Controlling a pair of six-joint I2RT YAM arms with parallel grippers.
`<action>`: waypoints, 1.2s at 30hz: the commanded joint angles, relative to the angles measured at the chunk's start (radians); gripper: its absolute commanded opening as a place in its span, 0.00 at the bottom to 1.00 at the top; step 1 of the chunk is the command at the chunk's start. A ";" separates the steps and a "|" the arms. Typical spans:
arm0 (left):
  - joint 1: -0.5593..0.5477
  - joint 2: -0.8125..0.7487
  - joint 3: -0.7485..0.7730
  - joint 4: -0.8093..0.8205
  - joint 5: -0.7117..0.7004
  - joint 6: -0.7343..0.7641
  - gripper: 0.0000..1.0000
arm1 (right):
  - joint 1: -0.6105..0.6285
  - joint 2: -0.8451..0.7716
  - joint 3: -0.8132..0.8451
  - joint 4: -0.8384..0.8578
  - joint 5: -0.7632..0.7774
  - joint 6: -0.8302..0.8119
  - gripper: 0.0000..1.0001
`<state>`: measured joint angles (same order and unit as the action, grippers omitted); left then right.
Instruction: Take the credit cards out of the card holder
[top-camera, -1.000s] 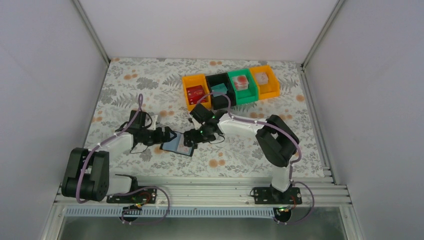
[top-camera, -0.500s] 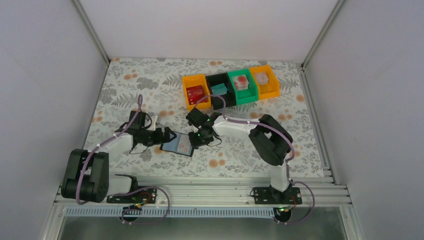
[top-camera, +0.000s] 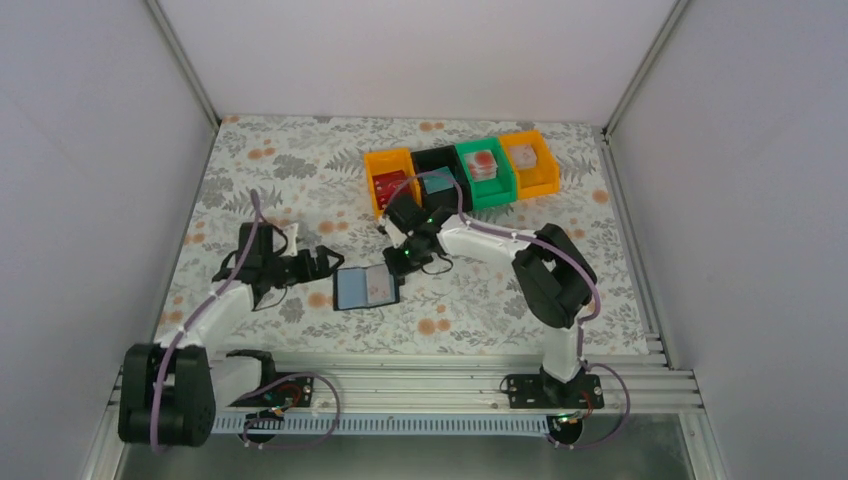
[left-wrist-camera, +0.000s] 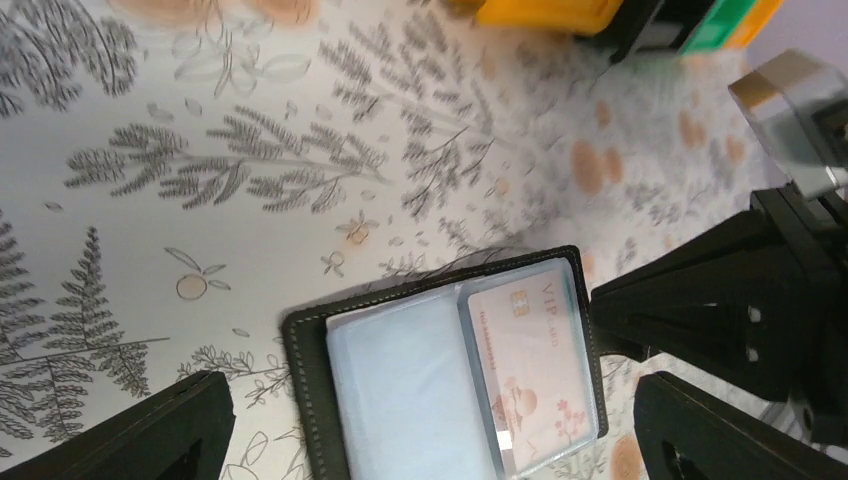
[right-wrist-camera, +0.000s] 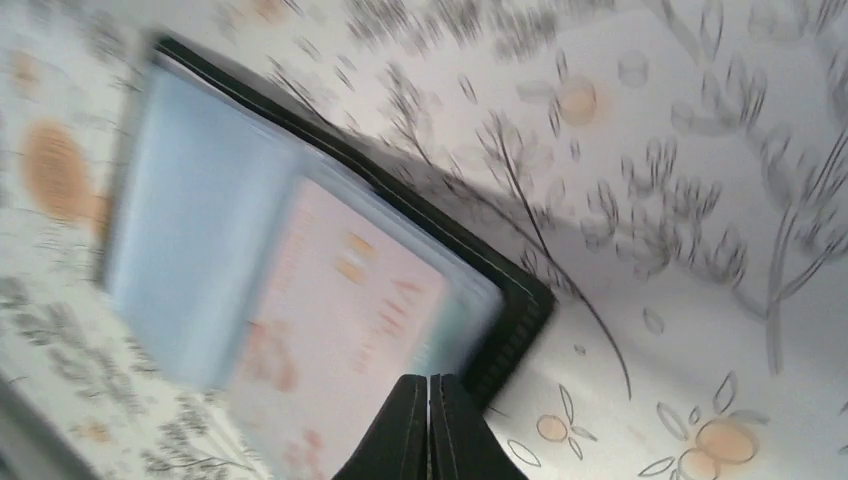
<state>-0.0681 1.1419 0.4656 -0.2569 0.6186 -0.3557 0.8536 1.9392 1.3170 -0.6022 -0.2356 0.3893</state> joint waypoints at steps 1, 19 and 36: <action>0.044 -0.135 -0.045 0.095 0.085 -0.045 1.00 | -0.032 -0.072 0.107 -0.046 -0.105 -0.240 0.04; -0.053 0.252 0.144 0.074 0.058 0.334 1.00 | -0.196 0.032 0.203 -0.112 -0.165 -0.338 0.04; -0.142 0.372 0.130 0.065 0.053 0.105 1.00 | -0.248 0.069 0.013 -0.068 -0.131 -0.082 0.37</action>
<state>-0.2077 1.4830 0.6132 -0.2092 0.6506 -0.2188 0.6037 1.9770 1.3464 -0.6998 -0.3653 0.2619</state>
